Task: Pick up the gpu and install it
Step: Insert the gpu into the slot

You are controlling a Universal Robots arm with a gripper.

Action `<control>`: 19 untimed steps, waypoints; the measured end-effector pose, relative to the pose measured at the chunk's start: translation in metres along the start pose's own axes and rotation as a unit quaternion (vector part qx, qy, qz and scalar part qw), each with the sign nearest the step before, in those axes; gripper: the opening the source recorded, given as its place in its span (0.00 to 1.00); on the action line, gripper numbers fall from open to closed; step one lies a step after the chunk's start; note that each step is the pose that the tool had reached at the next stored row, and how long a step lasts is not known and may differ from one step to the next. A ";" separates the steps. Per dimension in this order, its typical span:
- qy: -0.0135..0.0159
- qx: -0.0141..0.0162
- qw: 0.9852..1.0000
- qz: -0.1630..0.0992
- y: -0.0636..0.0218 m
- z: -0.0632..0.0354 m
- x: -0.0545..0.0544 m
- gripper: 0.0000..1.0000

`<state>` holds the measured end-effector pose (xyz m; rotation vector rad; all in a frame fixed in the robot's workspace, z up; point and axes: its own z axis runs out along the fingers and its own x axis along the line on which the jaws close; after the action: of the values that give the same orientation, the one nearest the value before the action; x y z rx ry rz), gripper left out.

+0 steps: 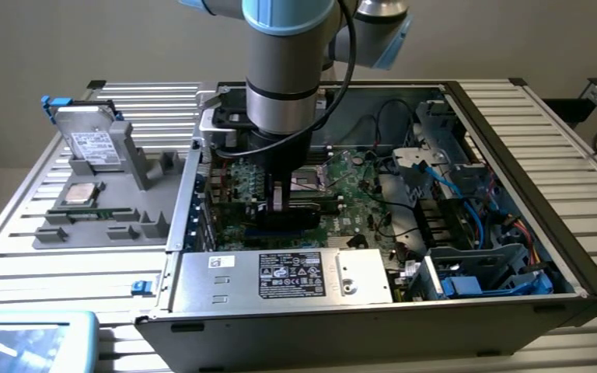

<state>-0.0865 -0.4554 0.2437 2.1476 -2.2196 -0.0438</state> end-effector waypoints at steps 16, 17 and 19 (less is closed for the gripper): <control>0.000 0.001 1.000 -0.001 -0.0002 0.0007 0.000 0.28; 0.000 0.001 1.000 -0.001 -0.0002 0.0007 0.000 0.28; 0.000 0.001 1.000 -0.002 -0.0002 0.0007 0.000 0.28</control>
<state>-0.0863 -0.4557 0.2429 2.1529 -2.2151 -0.0418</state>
